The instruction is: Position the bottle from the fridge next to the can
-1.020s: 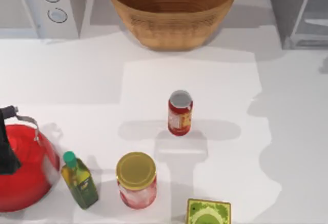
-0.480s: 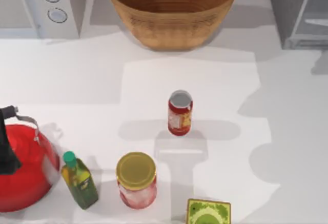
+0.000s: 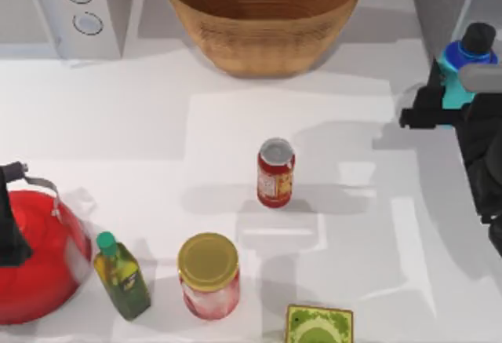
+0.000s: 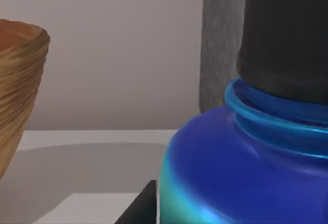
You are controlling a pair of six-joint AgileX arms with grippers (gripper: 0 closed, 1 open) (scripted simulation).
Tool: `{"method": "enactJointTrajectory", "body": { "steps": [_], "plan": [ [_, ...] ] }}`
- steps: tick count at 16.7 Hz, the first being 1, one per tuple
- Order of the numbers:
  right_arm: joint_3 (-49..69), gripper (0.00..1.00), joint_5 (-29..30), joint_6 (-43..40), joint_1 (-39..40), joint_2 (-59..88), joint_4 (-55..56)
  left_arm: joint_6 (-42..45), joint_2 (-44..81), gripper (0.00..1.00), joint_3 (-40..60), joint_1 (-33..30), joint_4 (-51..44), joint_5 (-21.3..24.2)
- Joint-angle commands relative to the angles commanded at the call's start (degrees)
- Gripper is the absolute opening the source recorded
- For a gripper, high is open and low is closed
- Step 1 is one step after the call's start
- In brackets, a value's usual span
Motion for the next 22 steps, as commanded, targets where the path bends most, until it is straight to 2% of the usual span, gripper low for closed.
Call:
{"method": "enactJointTrajectory", "body": {
  "steps": [3, 6, 8, 18, 22],
  "plan": [
    [-4.2, 0.0, 11.7, -0.1, 12.0, 1.2, 5.6, 0.0, 0.0, 1.0, 0.0, 0.0, 0.0, 0.0],
    [-7.3, 0.0, 18.6, -0.1, 19.1, 1.5, 9.0, 0.0, 0.0, 1.0, 0.0, 0.0, 0.0, 0.0],
    [-8.2, 0.0, 20.2, -0.1, 20.8, 1.4, 9.8, 0.0, 0.0, 1.0, 0.0, 0.0, 0.0, 0.0],
    [-8.2, 0.0, 20.3, -0.1, 20.8, 1.4, 9.9, 0.0, 0.0, 1.0, 0.0, 0.0, 0.0, 0.0],
    [-8.2, 0.3, 20.3, -0.1, 20.8, 1.4, 9.9, 0.0, 0.0, 1.0, 0.0, 0.0, 0.0, 0.0]
  ]
}}
